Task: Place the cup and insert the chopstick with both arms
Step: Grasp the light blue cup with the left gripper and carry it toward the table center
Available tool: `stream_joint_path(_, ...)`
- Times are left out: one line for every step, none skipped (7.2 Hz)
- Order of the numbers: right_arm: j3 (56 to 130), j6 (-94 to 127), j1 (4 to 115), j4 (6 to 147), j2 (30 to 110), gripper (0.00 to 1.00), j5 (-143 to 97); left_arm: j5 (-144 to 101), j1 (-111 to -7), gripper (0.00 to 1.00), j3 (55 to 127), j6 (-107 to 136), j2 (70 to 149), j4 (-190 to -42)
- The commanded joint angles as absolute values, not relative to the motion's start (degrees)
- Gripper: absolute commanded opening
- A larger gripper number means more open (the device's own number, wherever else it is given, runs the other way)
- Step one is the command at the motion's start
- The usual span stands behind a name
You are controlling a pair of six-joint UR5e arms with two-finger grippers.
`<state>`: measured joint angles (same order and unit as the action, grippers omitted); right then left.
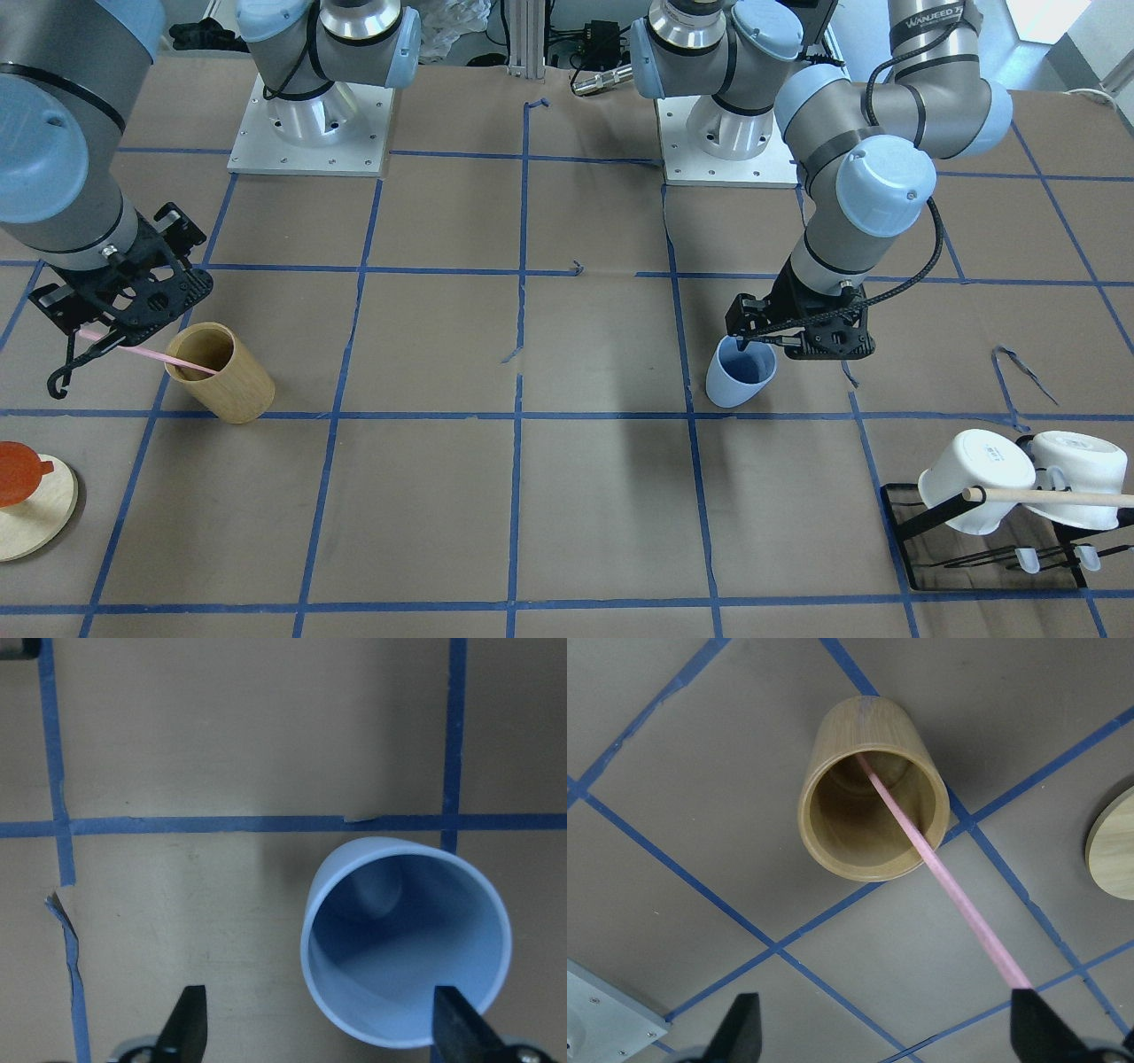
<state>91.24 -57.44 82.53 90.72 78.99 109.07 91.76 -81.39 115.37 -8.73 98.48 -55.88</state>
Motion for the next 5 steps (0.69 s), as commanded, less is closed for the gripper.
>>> stream_joint_path(91.7, -62.7, 82.5, 92.0, 77.5, 1.0, 112.8, 91.7, -81.4, 0.55, 115.6, -8.5, 100.7, -54.2)
stream_joint_path(92.2, -62.8, 82.5, 93.0, 76.6, 1.0, 113.2, 91.5, -81.4, 0.37, 115.9, -7.6, 101.2, -54.2)
stream_joint_path(92.5, -64.1, 82.5, 93.6, 76.6, 1.0, 113.8, 91.1, -81.4, 0.24, 116.3, -6.1, 101.9, -54.1)
stream_joint_path(92.5, -65.6, 82.5, 96.2, 76.6, 1.0, 115.0, 90.2, -81.4, 0.03, 116.0, -4.9, 102.0, -54.1)
stream_joint_path(93.1, -65.9, 82.5, 98.5, 75.9, 1.0, 115.0, 90.3, -82.0, 0.0, 115.1, -1.7, 101.6, -54.1)
